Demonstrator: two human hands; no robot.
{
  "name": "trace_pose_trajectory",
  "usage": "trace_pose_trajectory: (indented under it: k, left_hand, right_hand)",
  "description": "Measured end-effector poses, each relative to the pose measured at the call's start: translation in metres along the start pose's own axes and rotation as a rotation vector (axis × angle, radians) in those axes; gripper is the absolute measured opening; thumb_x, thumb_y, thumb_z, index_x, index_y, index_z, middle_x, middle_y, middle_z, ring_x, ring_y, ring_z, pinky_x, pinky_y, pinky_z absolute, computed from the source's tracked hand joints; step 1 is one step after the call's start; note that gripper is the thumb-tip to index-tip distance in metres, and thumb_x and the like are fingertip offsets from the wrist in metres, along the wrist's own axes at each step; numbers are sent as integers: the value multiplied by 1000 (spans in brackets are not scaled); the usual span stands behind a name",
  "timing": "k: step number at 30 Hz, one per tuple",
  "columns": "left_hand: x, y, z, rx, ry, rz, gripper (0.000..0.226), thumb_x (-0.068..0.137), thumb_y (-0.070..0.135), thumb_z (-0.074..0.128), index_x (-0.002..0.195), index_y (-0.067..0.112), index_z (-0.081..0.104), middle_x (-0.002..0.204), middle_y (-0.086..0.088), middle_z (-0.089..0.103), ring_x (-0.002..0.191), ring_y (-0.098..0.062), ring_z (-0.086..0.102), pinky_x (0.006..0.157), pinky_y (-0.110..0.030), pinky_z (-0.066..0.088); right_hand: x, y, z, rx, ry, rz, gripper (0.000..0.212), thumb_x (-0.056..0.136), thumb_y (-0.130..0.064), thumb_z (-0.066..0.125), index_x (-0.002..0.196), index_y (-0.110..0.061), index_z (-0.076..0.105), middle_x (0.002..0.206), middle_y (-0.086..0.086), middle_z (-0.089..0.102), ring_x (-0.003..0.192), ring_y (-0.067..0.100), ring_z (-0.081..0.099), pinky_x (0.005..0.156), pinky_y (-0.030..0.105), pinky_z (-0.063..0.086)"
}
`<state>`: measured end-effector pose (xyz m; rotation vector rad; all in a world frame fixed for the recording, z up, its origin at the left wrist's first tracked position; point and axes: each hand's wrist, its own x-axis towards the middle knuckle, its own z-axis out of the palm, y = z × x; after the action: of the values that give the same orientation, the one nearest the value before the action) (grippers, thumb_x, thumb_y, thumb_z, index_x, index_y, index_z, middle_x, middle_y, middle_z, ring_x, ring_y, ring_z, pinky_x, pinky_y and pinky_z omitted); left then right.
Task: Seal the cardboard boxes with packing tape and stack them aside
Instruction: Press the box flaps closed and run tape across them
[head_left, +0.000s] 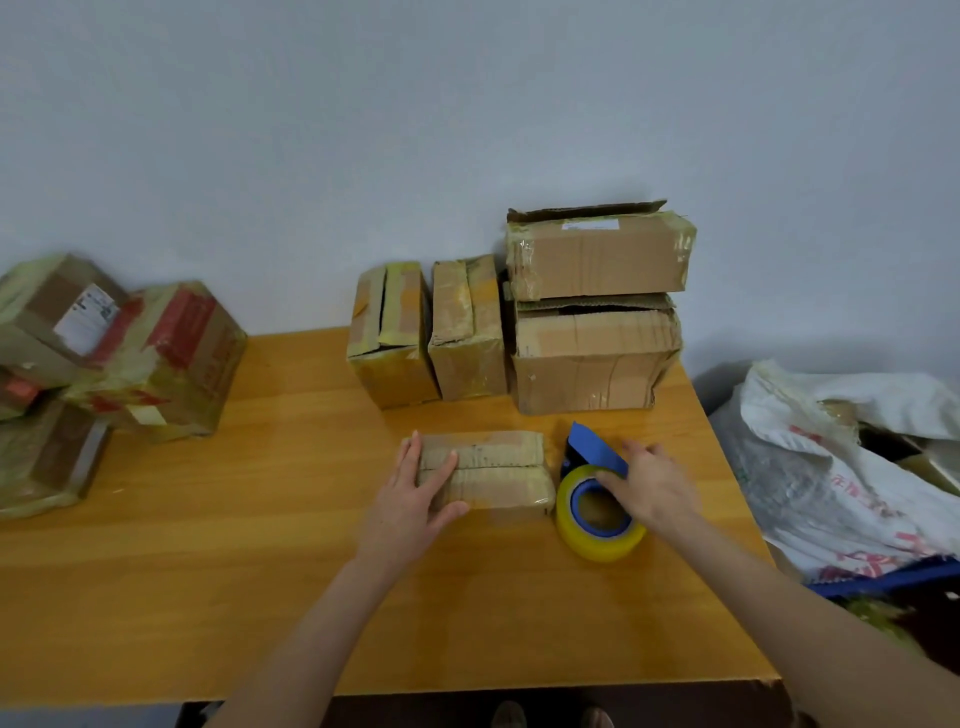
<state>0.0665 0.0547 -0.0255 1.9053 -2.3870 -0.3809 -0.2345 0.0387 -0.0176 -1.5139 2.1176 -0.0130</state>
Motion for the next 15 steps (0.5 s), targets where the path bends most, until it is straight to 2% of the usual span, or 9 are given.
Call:
trace_pose_trajectory:
  k: [1, 3, 4, 6, 8, 10, 13, 14, 15]
  left_hand:
    - [0, 0, -1, -14, -8, -5, 105, 60, 92, -13, 149, 42, 14, 154, -2, -22, 141, -15, -21, 116, -40, 20]
    - [-1, 0, -4, -81, -22, -5, 104, 61, 94, -7, 148, 41, 16, 153, -1, -24, 141, -15, -22, 116, -39, 19]
    - [-1, 0, -6, -119, -27, -1, 103, 63, 93, -1, 148, 39, 19, 153, 0, -24, 142, -14, -20, 117, -39, 18]
    - [-3, 1, -9, -175, -21, -17, 94, 71, 85, 21, 149, 32, 25, 154, 0, -22, 142, -13, -13, 117, -40, 19]
    - [-5, 2, -9, -183, 22, -54, 83, 77, 68, 44, 149, 30, 30, 157, -5, -17, 140, -12, -2, 115, -39, 25]
    - [-5, 2, -8, -172, 46, -62, 77, 81, 57, 55, 148, 29, 31, 160, -9, -11, 145, -18, 2, 116, -38, 23]
    - [-4, 2, -8, -176, -9, -56, 79, 80, 62, 44, 150, 27, 28, 159, -8, -10, 148, -23, -3, 119, -39, 14]
    - [-3, 2, -8, -165, -13, -47, 84, 78, 68, 36, 150, 26, 27, 159, -9, -9, 148, -23, -4, 118, -39, 13]
    - [-3, 2, -8, -148, -10, -38, 91, 74, 76, 25, 150, 25, 27, 160, -10, -8, 148, -23, -5, 118, -38, 14]
  right_hand:
    - [3, 8, 1, -23, -70, 55, 55, 91, -54, 56, 131, -17, 46, 126, 9, 52, 114, 29, 53, 89, 40, 48]
    - [9, 18, 7, 98, -187, 112, 31, 89, -46, 64, 95, -18, 52, 89, 6, 59, 78, 20, 58, 68, 34, 48]
    - [11, 20, 11, 172, -214, 114, 29, 89, -40, 67, 78, -23, 45, 72, 3, 54, 60, 17, 52, 57, 31, 43]
    - [13, 20, 12, 232, -224, 100, 44, 89, -29, 68, 66, -28, 30, 58, 1, 44, 47, 14, 40, 46, 27, 31]
    - [16, 18, 10, 293, -235, 103, 46, 86, -18, 69, 63, -25, 30, 52, 0, 36, 44, 14, 33, 44, 26, 26]
    - [22, 18, 6, 370, -233, 128, 44, 81, -8, 68, 59, -18, 31, 49, -1, 30, 43, 14, 28, 45, 27, 23]
    - [24, 26, -6, 518, -282, 192, 29, 74, 3, 63, 65, -12, 40, 55, 2, 35, 49, 17, 31, 49, 31, 24]
    - [21, 29, -13, 587, -291, 188, 19, 71, 3, 65, 76, -7, 48, 63, 6, 44, 54, 19, 38, 51, 32, 29]
    - [20, 32, -21, 656, -298, 174, 26, 68, 1, 68, 91, -1, 55, 71, 10, 52, 61, 23, 46, 53, 33, 35]
